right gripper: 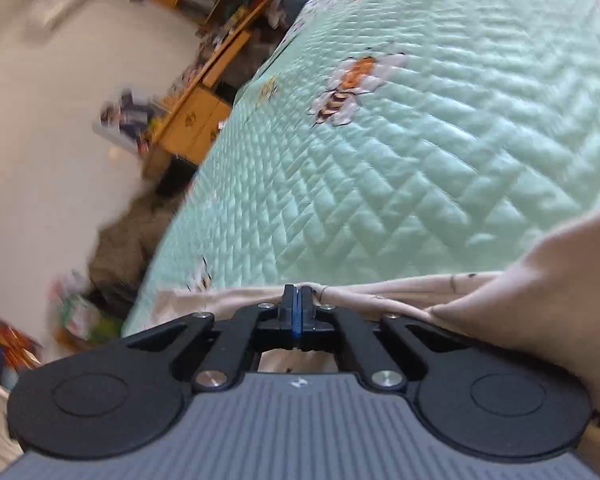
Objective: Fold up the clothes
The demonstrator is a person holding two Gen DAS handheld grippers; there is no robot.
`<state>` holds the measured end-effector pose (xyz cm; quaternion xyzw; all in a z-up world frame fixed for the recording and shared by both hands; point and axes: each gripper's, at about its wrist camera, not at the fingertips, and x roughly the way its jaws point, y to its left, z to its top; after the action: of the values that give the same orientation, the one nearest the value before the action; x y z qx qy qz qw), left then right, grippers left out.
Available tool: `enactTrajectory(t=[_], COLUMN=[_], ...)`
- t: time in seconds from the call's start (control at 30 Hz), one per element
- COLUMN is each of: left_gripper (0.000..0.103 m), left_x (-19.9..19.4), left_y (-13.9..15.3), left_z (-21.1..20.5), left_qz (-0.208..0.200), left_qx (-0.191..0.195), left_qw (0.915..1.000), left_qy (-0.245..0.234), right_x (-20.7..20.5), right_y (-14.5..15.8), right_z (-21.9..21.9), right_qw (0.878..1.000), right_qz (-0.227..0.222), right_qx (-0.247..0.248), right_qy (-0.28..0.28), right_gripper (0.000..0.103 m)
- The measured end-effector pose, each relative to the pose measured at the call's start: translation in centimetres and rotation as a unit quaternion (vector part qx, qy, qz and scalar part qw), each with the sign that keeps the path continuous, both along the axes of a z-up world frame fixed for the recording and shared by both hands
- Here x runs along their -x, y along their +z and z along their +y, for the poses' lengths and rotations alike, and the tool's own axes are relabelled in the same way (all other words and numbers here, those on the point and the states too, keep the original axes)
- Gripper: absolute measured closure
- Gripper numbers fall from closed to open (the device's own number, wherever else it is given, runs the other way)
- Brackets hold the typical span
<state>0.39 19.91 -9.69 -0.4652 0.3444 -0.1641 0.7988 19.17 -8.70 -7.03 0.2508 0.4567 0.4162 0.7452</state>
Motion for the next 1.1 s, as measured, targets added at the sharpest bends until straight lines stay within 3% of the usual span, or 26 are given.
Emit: enactTrajectory(t=[0.1,0.3,0.33,0.43,0.47,0.6,0.67,0.7,0.73,0.8,0.83,0.87,0.93,0.97,1.03,1.07,1.1], left_gripper=[0.001,0.001,0.001,0.001,0.001,0.001,0.001,0.001,0.001,0.001,0.001,0.001,0.001,0.001,0.001,0.001,0.001], left_x=[-0.3,-0.9,-0.9,-0.9,-0.9,-0.9,-0.9,-0.9,-0.9,-0.9,-0.9,-0.9,-1.0,-1.0,-1.0,-0.9,-0.7], left_y=[-0.1,-0.2,-0.2,-0.4,-0.4,-0.6,-0.6,-0.5,-0.5,-0.5,-0.6,-0.6,-0.8,-0.9,-0.9,-0.9,-0.8], left_z=[0.0,-0.4,-0.4,-0.3,-0.4,-0.4,-0.3,-0.3,-0.4,-0.3,-0.3,-0.3,-0.2,-0.1,-0.1,-0.2,-0.2], left_qz=[-0.001,-0.008,-0.008,-0.010,-0.011,-0.016,-0.017,-0.018,-0.018,-0.018,-0.018,-0.018,-0.017,-0.016,-0.015,-0.015,-0.018], left_qx=[0.004,-0.001,0.001,0.003,0.001,0.002,0.005,0.005,0.005,0.009,0.010,0.012,0.014,0.016,0.019,0.019,0.019], left_qw=[1.0000,0.9999,0.9999,0.9999,0.9999,0.9998,0.9998,0.9998,0.9998,0.9998,0.9998,0.9998,0.9997,0.9997,0.9997,0.9997,0.9997], left_qy=[-0.003,-0.008,-0.008,-0.008,-0.008,-0.008,-0.008,-0.008,-0.007,-0.006,-0.006,-0.006,-0.006,-0.005,-0.002,-0.002,-0.003], right_x=[0.3,-0.7,-1.2,-2.4,-2.4,-0.8,-0.4,-0.4,-0.8,-1.9,-2.2,-2.5,-2.2,-2.1,-1.7,-1.9,-2.2], right_y=[1.5,2.1,2.0,2.1,2.8,4.6,4.3,3.7,3.1,2.6,2.9,3.2,3.8,3.8,3.5,3.2,2.9], right_z=[0.0,7.7,8.5,9.9,9.9,11.1,12.9,13.8,14.4,14.7,14.6,14.5,14.6,15.0,15.6,15.4,14.8], right_qw=[0.998,0.992,0.991,0.991,0.991,0.986,0.976,0.972,0.974,0.980,0.983,0.986,0.984,0.982,0.980,0.981,0.985], right_qz=[0.011,-0.019,-0.027,-0.057,-0.070,-0.068,-0.051,-0.050,-0.055,-0.060,-0.058,-0.056,-0.050,-0.050,-0.078,-0.081,-0.075], right_qx=[-0.053,0.033,0.043,0.062,0.066,0.007,0.003,0.024,0.044,0.053,0.039,0.025,-0.020,-0.021,0.055,0.066,0.056], right_qy=[0.008,0.119,0.123,0.107,0.096,0.154,0.213,0.226,0.217,0.184,0.169,0.154,0.172,0.182,0.175,0.161,0.146], right_gripper=[0.095,0.098,0.103,0.103,0.096,0.095,0.090,0.088,0.098,0.103,0.102,0.094,0.094,0.086,0.085,0.103,0.099])
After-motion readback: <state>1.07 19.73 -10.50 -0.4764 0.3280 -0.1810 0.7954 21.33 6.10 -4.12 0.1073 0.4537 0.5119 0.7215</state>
